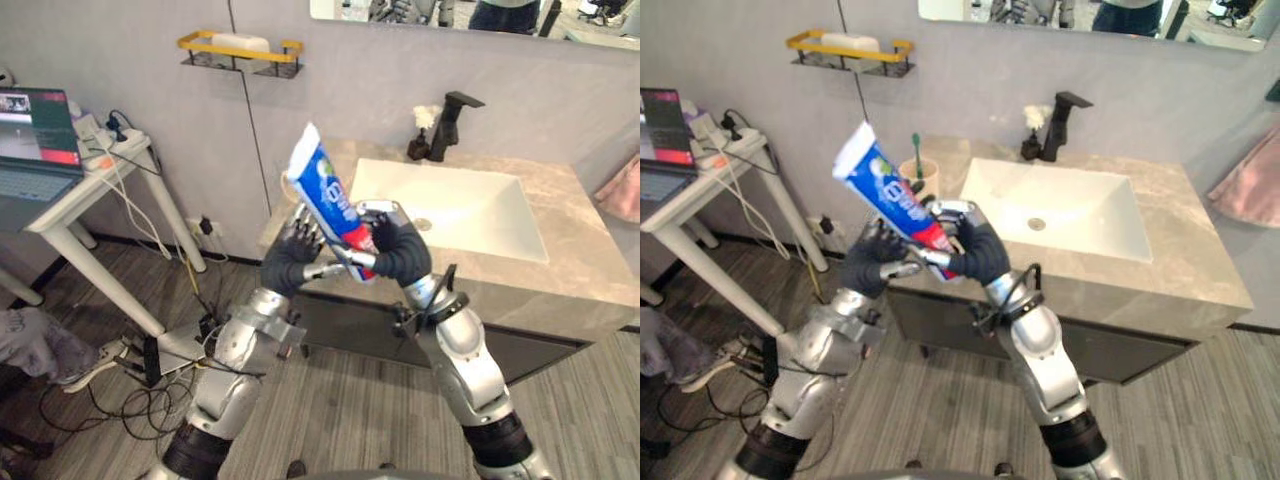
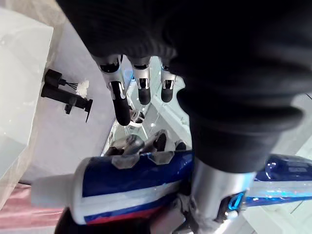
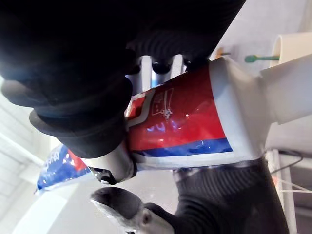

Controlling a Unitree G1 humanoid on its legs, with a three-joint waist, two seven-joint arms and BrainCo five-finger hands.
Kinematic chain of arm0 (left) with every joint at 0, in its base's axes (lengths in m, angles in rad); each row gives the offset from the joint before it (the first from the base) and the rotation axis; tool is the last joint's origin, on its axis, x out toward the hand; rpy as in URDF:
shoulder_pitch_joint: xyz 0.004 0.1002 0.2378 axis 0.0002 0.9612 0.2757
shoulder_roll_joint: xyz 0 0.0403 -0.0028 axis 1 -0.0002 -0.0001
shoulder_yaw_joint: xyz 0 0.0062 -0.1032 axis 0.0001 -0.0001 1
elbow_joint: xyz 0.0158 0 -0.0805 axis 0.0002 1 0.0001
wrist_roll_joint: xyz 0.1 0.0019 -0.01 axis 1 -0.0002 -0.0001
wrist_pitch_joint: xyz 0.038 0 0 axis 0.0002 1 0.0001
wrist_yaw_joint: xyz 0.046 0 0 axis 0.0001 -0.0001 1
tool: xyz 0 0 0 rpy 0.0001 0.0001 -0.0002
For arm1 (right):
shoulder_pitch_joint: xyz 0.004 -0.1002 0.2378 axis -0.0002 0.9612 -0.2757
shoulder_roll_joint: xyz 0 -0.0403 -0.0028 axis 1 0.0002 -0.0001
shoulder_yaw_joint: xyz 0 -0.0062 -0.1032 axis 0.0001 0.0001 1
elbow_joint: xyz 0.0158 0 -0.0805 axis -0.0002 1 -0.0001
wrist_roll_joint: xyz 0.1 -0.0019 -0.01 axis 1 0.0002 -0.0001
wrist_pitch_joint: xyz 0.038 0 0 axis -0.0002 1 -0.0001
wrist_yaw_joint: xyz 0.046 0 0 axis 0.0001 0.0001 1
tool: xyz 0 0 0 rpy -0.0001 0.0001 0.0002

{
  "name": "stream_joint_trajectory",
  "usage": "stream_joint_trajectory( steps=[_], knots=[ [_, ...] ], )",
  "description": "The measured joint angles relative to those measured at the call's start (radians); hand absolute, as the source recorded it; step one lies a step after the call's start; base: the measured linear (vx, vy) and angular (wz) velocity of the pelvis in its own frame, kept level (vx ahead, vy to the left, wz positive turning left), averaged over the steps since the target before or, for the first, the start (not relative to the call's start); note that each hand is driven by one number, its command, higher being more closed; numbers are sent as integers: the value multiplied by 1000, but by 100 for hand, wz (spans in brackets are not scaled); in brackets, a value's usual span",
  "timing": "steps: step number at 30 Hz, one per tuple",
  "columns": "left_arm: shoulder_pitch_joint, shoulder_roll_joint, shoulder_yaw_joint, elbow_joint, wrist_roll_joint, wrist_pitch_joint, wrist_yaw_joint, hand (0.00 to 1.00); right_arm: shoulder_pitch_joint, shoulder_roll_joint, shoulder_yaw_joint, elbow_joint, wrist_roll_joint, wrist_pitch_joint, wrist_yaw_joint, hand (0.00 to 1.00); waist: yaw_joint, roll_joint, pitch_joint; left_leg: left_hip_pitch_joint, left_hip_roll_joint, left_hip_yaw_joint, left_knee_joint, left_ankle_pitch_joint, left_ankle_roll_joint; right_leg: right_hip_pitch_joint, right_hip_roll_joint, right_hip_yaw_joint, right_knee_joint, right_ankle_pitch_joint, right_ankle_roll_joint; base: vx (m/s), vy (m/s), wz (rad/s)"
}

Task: Organize washtable

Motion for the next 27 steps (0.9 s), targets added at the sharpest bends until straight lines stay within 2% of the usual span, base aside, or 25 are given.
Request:
stream_joint_trajectory(
  steps=[9, 18, 27],
  knots=[
    [-62, 41, -20, 1, -9, 2, 1, 0, 0, -31, 36, 25, 0, 3, 0, 100, -26, 4, -2, 0, 0, 0, 0, 0, 0, 1, 1, 1, -6, 5, 0, 0, 0, 0],
    [-66, 54, 3, 0, -9, 2, 0, 0, 18, -37, 25, 80, -4, 7, 1, 100, -26, 28, -17, -1, 0, -1, 0, 0, 0, 3, 1, -1, -8, 5, 0, 0, 0, 0],
    [-61, 56, 35, 1, -11, 12, -14, 0, 70, -35, -8, 86, -22, 22, 0, 100, -27, 28, -18, -1, 0, -1, 0, 0, 0, 3, 1, -1, -10, 5, 0, 0, 0, 0]
  ],
)
